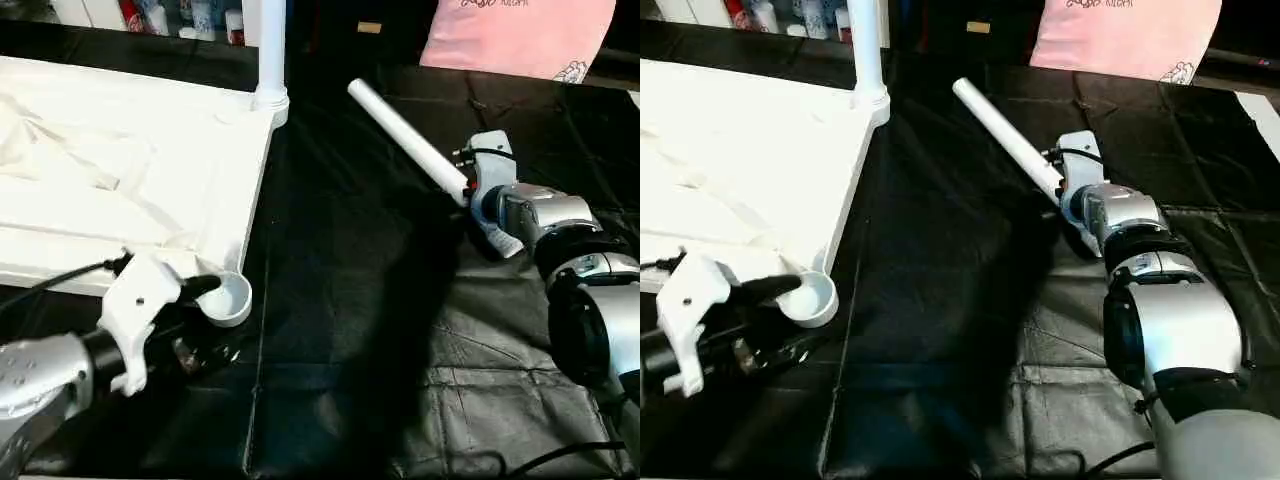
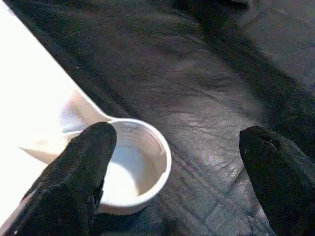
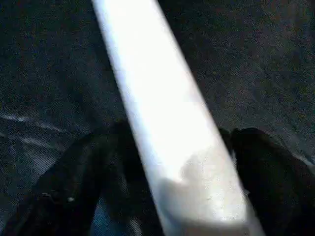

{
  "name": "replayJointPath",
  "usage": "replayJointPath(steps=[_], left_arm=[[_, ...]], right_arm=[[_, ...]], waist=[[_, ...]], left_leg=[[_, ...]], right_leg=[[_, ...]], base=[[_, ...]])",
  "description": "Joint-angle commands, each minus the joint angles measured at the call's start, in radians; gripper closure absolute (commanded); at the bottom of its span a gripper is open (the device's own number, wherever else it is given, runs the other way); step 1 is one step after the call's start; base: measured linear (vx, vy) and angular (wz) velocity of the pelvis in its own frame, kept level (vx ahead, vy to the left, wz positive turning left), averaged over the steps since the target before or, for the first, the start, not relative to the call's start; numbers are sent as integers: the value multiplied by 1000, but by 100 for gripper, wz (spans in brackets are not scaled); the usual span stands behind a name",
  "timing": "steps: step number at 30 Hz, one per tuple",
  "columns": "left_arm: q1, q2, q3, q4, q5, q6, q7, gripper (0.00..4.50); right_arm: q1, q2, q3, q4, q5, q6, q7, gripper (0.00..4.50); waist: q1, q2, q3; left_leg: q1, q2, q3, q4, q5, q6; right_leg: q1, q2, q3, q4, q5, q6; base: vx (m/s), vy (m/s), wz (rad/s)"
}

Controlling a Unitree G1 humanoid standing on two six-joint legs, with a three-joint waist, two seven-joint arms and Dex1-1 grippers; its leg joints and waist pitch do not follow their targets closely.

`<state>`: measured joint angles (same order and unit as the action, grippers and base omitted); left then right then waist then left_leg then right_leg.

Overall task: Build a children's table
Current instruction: Pick table leg

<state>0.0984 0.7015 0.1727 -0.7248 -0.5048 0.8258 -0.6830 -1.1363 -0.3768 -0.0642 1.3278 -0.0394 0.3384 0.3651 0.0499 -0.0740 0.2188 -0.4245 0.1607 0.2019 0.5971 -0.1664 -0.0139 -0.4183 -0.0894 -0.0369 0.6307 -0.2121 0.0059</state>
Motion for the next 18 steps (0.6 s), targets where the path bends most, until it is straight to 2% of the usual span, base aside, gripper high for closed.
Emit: replayJointPath(steps=[1,2,3,7,10,12,13,16,17,18], left_arm=[[-4,7,-25,4,1,-11,-11,0],[-5,8,-26,4,3,-13,-11,0],[-12,7,-30,7,2,-12,-9,0],[-34,1,-39,17,-1,-12,1,0],[-51,-4,-51,33,5,-21,7,0],[-79,-16,-74,59,18,-37,13,0],[-90,-23,-81,71,22,-45,14,0],[-115,-40,-92,98,28,-59,21,0],[-127,-47,-99,111,31,-66,22,0],[-153,-61,-115,143,41,-84,26,0]], right_arm=[[26,-21,23,35,-31,24,12,80],[29,-24,24,35,-34,26,16,88],[30,-25,22,36,-37,26,18,93],[34,-28,13,37,-34,29,19,137],[38,-29,11,37,-38,26,29,162],[44,-32,-3,35,-29,10,21,178],[45,-32,-15,34,-17,16,22,186],[45,-32,-27,33,-6,25,32,206],[46,-32,-27,32,-6,25,36,206],[48,-31,-30,30,-6,25,43,229]], waist=[[0,13,-81],[0,14,-82],[0,8,-86],[2,7,-94],[4,8,-107],[6,10,-120],[6,9,-118],[7,11,-133],[7,9,-133],[8,15,-151]], left_leg=[[49,66,-20,-76,-83,0],[49,66,-19,-74,-69,4],[49,65,-18,-72,-57,11],[49,64,-16,-66,-19,24],[49,63,-15,-61,9,34],[53,63,-13,-58,0,29],[50,63,-14,-58,0,29],[46,62,-14,-53,-16,17],[45,62,-14,-53,-31,13],[49,62,-14,-50,-39,6]], right_leg=[[38,-59,46,-51,-21,-284],[37,-59,46,-50,-4,-285],[40,-58,46,-48,11,-287],[42,-55,45,-42,51,-296],[46,-53,44,-36,85,-303],[47,-52,42,-34,87,-312],[47,-52,42,-34,89,-312],[53,-53,42,-30,85,-316],[53,-54,43,-31,74,-316],[56,-53,41,-31,66,-316]], base=[[0,0,0],[0,0,0],[0,0,0],[0,0,0],[0,0,0],[0,0,0],[0,0,0],[0,0,0],[0,0,0],[0,0,0]])
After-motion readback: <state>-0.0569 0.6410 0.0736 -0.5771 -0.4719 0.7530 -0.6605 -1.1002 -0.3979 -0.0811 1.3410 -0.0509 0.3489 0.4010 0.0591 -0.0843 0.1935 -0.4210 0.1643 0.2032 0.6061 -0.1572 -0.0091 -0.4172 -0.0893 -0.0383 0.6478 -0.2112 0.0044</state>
